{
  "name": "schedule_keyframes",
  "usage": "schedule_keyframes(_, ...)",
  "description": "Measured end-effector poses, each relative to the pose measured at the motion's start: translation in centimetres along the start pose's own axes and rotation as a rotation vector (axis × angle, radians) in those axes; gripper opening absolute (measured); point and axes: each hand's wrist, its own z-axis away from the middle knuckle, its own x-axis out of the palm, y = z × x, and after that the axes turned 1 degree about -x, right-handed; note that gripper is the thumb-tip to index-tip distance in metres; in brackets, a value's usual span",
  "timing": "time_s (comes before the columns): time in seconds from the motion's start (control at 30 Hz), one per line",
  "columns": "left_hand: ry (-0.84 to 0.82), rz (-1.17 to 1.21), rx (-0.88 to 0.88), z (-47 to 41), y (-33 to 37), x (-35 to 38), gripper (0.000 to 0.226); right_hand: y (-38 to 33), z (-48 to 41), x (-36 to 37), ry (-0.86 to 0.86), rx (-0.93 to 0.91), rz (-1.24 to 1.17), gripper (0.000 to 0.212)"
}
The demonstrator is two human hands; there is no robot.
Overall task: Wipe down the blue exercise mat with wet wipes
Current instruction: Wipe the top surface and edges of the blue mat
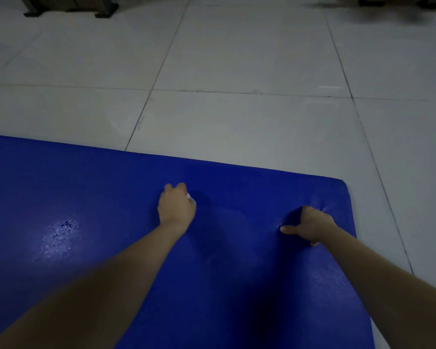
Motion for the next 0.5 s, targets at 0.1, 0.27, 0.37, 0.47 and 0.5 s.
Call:
schedule_keyframes(0.1, -0.058, 0.135, 0.049, 2.1, 2.9, 0.9, 0.007, -0.1, -0.1, -0.1, -0.001, 0.009, -0.009, 0.076)
schedule_keyframes(0.27, -0.183, 0.193, 0.223, 7.0, 8.5, 3.8, 0.015, 0.0, -0.2, -0.1, 0.018, -0.004, 0.011, 0.072)
schedule_keyframes(0.37, -0.271, 0.145, 0.425, 10.9, 11.3, 5.5, 0.013, -0.3, -0.2, -0.2, 0.011, 0.002, 0.014, 0.069)
schedule_keyframes(0.47, -0.303, 0.088, 0.589, 11.9, 11.6, 6.4, 0.013, -0.5, 0.0, -0.3, 0.015, 0.003, 0.03, 0.066)
schedule_keyframes(0.5, -0.3, 0.048, 0.622, 11.3, 11.1, 6.4, 0.016, -0.5, 0.0, -0.3, 0.022, -0.003, 0.028, 0.067)
